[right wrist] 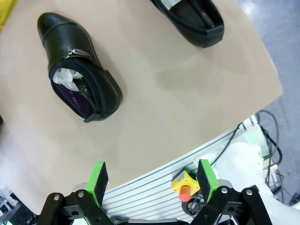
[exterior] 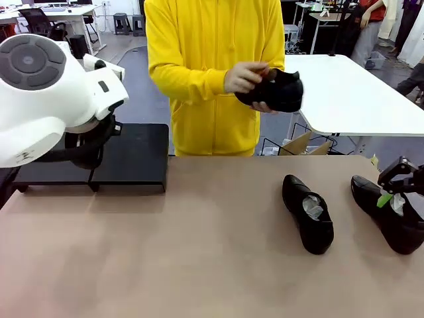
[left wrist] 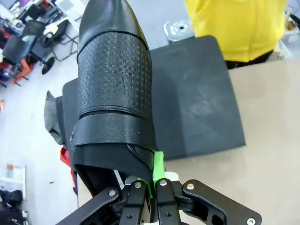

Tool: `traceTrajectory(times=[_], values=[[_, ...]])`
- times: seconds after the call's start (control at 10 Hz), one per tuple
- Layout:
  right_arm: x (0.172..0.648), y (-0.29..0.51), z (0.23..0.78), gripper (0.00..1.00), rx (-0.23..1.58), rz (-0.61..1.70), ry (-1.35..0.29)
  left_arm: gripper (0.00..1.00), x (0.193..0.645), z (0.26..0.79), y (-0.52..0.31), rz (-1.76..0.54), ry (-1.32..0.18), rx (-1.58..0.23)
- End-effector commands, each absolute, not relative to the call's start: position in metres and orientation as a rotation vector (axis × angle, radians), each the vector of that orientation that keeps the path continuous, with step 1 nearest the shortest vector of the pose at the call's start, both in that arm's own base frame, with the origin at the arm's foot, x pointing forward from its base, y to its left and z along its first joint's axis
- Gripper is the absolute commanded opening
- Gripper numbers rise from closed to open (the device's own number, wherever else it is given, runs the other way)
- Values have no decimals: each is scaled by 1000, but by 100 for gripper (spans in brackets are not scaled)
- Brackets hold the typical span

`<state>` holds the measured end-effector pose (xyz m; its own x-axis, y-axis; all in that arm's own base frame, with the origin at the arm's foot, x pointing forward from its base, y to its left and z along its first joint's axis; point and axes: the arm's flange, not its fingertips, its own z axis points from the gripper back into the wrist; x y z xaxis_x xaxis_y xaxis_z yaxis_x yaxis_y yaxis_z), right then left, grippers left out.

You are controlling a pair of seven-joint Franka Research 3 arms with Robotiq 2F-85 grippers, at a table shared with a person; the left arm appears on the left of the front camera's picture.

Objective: Organize the shoes by placing them on the stand.
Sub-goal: Place the Shoe from the middle of the table onto the Shoes Stand.

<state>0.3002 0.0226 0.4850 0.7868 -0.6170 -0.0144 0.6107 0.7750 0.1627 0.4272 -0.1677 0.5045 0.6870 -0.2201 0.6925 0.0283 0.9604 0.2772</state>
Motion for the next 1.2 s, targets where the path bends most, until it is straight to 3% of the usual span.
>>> traceTrajectory(times=[0.0, 1.1], values=[[300, 22, 485, 100, 166, -660, -41, 0, 456, 492, -186, -108, -824, 269], [300, 22, 485, 100, 166, -660, -41, 0, 526, 426, -180, -130, -746, 282]])
